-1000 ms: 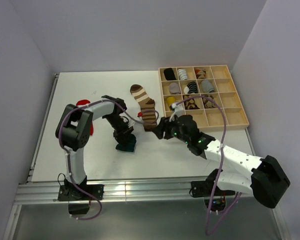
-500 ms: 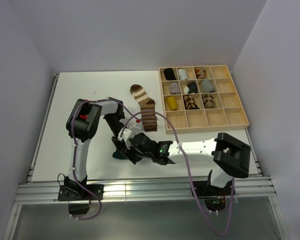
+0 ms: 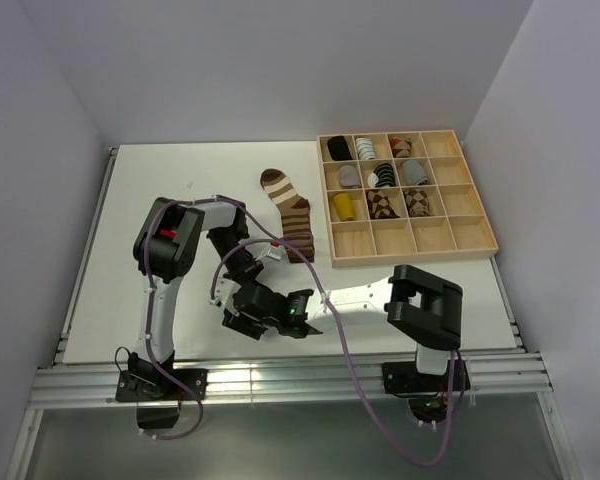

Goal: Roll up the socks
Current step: Roll the sock at the center of the board.

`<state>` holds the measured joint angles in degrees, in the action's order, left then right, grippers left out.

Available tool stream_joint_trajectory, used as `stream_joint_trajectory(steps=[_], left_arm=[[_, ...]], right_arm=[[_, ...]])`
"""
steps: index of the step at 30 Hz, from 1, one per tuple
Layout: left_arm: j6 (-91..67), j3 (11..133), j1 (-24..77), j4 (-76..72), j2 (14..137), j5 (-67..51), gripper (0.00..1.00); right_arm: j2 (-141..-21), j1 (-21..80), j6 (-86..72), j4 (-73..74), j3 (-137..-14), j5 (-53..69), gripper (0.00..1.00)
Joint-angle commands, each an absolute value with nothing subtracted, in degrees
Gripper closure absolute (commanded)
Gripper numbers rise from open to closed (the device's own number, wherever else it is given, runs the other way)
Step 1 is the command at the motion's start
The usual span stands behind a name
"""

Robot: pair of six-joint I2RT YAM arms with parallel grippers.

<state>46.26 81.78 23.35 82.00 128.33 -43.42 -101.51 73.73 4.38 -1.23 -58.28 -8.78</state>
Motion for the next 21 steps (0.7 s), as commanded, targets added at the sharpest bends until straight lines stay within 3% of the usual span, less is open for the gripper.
stream_joint_trajectory(steps=[1,7,11,16,21], left_arm=[[48.78,82.79,22.94,73.82,130.69,-37.26,1.0],[49.31,83.93,22.94,75.67,130.69,-38.67,0.95],[49.13,85.42,22.06,77.07,129.64,-41.3,0.82],[48.79,86.83,20.66,77.27,125.7,-44.47,0.75],[47.02,88.77,18.55,77.7,123.84,-48.07,0.7]], right_arm=[[-103.97,74.0,6.68,-0.53,-60.82,-11.69,0.36],[-108.89,73.57,6.42,1.67,-63.72,-13.54,0.47],[-109.95,72.6,5.19,2.02,-63.37,-12.13,0.7],[-109.42,70.14,3.87,3.07,-62.32,-7.22,0.88],[-109.86,69.0,3.52,4.74,-62.93,-3.96,0.89]])
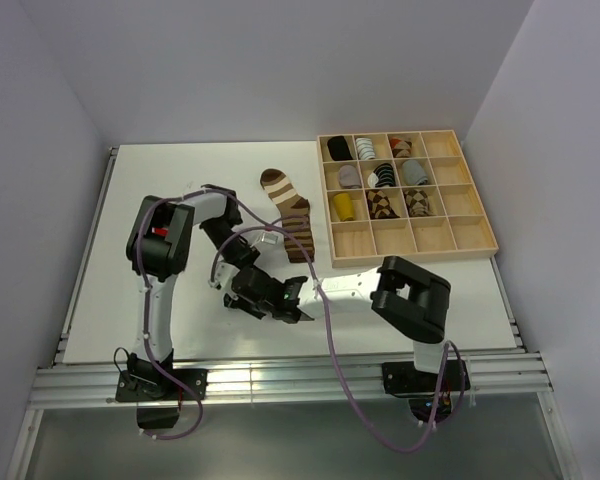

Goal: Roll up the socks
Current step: Roll the sock at the center of the board.

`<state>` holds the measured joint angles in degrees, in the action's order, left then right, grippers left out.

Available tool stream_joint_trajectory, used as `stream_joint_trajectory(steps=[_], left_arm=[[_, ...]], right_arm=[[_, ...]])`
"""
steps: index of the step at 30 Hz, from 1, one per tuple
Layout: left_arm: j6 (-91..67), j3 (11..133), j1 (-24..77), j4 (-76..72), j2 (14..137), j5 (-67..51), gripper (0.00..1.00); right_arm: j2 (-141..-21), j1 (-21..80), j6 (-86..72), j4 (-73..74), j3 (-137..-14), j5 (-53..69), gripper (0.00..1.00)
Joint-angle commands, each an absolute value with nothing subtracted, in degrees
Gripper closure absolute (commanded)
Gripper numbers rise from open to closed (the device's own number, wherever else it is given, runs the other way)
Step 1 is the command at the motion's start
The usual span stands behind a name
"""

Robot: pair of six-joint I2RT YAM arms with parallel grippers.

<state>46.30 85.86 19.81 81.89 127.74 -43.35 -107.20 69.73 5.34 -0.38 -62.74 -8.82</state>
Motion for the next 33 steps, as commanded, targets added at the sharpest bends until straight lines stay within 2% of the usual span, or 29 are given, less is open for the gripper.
stream_joint_trajectory(steps=[1,8,12,20,22,27,33], left_arm=[[47.2,89.12,17.41,77.87,123.23,-48.86,0.69],[42.03,86.75,11.7,71.03,117.96,-49.22,0.68],[35.61,81.49,8.18,60.58,111.46,-47.46,0.7],[21.21,65.49,0.18,33.36,91.07,-40.09,0.71],[20.31,63.73,-3.68,31.74,87.65,-40.52,0.69],[20.83,59.08,-5.1,26.2,80.09,-39.11,0.68],[32.67,47.58,-1.51,21.8,66.72,-32.89,0.55]], right_arm=[[-110.04,68.47,3.34,5.09,-63.02,-2.91,0.89],[-110.56,64.26,2.02,8.69,-65.12,6.14,0.91],[-112.06,61.53,0.97,12.3,-68.11,12.73,0.91],[-114.43,55.55,0.09,17.22,-72.77,25.47,0.91],[-115.04,54.06,0.09,18.19,-73.73,26.45,0.91],[-118.56,52.56,-1.23,23.9,-79.35,28.47,0.9],[-124.09,50.45,-1.06,30.14,-86.12,30.58,0.9]])
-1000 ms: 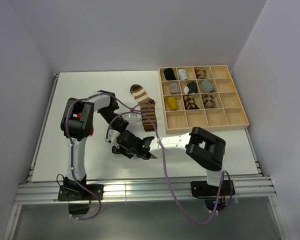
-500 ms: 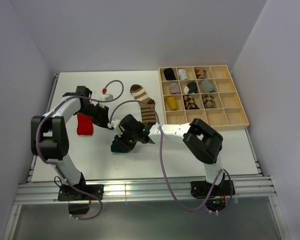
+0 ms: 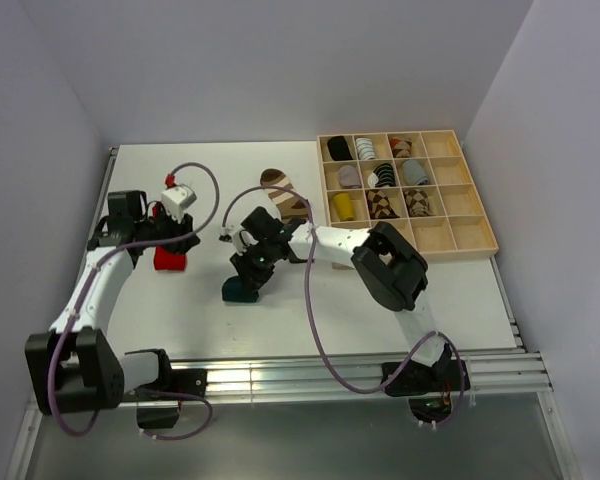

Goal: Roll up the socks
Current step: Roll the sock at the center of the board.

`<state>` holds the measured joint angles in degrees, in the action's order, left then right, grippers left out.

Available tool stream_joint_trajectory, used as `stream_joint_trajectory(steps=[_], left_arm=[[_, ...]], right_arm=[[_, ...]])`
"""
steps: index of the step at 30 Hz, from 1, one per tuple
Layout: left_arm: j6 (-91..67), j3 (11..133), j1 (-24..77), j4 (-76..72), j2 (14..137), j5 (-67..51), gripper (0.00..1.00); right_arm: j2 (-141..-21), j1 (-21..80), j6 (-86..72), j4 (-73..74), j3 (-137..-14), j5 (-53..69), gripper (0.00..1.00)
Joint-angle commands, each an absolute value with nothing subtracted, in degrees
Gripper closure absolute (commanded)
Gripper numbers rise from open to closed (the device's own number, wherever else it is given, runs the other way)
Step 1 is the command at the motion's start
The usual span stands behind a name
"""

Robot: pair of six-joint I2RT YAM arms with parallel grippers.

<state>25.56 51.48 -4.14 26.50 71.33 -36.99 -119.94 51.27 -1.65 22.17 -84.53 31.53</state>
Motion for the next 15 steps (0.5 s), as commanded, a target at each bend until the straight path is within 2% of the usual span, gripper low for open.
stream_joint_trajectory(steps=[1,8,15], left_arm=[[36.09,45.98,-0.54,21.27,63.84,-31.22,0.54],[47.01,31.83,16.42,16.52,51.86,-17.59,0.47],[50.09,25.67,27.05,13.62,52.99,-11.7,0.45]], right_arm=[[-125.32,50.28,-1.14,31.45,-87.7,30.41,0.89],[-129.63,48.69,-2.1,36.38,-93.77,31.29,0.88],[-132.89,47.46,-1.76,40.69,-98.52,33.75,0.88]])
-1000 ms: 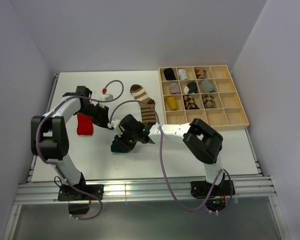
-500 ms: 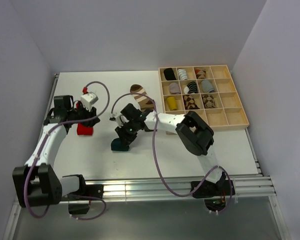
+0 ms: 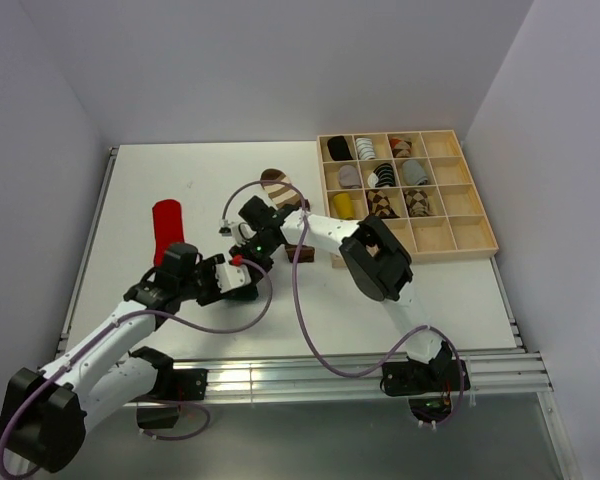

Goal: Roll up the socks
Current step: Roll the sock at the center of the board.

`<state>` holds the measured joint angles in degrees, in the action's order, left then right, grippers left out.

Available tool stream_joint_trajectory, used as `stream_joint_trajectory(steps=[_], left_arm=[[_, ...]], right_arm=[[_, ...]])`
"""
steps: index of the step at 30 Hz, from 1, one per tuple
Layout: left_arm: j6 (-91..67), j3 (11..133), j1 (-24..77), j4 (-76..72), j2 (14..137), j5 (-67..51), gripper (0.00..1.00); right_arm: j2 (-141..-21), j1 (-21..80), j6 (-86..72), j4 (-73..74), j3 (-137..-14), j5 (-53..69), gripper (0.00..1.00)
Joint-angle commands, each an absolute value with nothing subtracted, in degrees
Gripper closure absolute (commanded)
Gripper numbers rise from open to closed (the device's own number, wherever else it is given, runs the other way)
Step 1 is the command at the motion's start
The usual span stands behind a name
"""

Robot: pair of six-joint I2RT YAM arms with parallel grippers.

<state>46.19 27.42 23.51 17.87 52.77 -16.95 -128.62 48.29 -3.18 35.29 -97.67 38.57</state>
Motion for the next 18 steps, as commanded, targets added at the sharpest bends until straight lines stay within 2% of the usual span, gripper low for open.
stream_joint_trajectory(steps=[1,9,18], left_arm=[[50.18,25.4,28.03,13.54,53.17,-11.17,0.44],[49.48,22.51,36.81,11.52,54.4,-7.3,0.44],[48.69,19.17,41.39,5.28,57.39,-5.19,0.44]], right_arm=[[-133.41,47.37,-1.93,41.3,-99.31,33.49,0.88],[-134.56,46.32,-2.46,41.92,-100.46,34.8,0.88],[-135.44,45.62,-2.55,42.45,-100.55,36.21,0.88]])
